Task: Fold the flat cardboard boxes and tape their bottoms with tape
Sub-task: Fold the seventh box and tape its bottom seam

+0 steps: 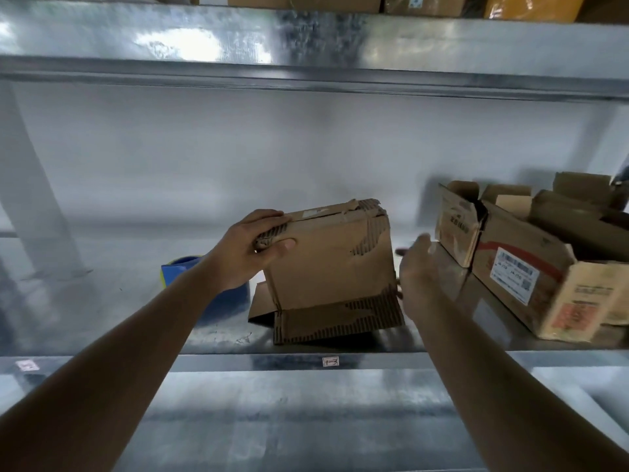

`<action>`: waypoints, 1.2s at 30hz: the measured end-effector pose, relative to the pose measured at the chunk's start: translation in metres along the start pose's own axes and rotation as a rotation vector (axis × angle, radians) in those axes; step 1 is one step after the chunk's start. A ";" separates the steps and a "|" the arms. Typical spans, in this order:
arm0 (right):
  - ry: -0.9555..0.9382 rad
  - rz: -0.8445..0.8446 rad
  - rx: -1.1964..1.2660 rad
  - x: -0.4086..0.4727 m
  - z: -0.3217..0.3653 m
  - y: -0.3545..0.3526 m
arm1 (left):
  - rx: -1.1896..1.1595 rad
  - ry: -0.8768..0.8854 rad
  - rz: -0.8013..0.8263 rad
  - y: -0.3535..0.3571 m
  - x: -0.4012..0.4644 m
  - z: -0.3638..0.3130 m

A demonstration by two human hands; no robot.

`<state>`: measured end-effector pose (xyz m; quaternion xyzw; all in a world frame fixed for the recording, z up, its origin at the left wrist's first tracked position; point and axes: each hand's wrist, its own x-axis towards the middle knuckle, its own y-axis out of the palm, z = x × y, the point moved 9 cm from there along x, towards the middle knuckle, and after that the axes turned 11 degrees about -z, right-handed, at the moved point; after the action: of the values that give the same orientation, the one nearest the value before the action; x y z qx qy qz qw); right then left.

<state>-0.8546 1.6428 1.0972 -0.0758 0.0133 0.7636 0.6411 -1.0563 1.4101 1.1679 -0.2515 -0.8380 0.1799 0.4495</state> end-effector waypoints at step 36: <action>0.543 0.495 0.246 -0.064 -0.038 0.042 | -0.161 0.033 -0.084 -0.030 0.000 0.032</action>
<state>-0.8810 1.5679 1.0648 -0.1921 0.2919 0.8402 0.4148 -1.0916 1.3837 1.1670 -0.2542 -0.8521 0.0888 0.4487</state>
